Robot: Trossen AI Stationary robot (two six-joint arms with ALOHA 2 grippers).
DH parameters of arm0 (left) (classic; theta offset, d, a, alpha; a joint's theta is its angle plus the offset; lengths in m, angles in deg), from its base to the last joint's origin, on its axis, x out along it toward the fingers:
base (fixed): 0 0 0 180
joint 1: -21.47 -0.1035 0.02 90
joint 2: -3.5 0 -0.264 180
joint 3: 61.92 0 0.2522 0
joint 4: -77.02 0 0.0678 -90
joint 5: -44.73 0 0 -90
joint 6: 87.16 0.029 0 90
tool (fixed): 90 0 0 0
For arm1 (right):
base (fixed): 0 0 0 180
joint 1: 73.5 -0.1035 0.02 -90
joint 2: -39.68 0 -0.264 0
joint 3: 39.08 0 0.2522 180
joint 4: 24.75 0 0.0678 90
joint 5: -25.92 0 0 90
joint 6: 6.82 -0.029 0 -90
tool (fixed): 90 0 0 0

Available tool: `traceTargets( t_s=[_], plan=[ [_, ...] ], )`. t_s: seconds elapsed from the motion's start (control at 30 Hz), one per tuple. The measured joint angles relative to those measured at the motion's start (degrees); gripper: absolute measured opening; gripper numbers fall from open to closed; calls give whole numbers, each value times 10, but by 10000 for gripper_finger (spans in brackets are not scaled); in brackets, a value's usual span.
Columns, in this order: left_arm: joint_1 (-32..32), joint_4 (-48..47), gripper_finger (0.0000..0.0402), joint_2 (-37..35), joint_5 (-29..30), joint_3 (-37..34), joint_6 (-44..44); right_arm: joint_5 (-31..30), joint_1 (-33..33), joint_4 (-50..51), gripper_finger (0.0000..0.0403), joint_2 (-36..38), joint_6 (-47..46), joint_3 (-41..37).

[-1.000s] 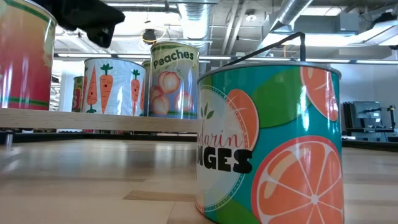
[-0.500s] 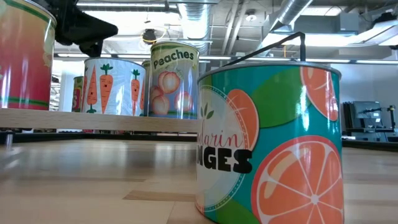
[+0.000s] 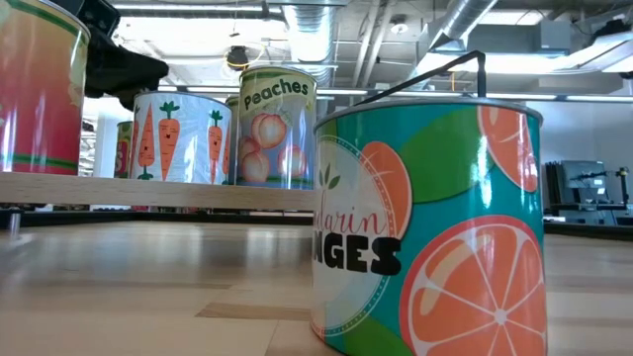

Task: Pick and place cans onto a shelf
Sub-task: Put the canned orange on the shelf

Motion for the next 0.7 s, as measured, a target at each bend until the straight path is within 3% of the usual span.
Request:
traceTargets(
  t_s=[0.13,0.23,0.37,0.53,0.7],
  plan=[
    [-59,-13,0,-15,-67,-1,-5,30,9,3,40,0,5,0],
    [-95,-40,0,-26,-126,-1,-6,31,9,2,28,0,6,0],
    [-121,-75,0,-49,-156,-2,-7,32,9,2,57,0,1,0],
    [-128,-74,0,-100,-108,-22,-4,42,10,2,112,0,-4,0],
    [-128,-131,0,-166,-93,-23,-3,42,10,0,161,0,-4,0]
  ],
)
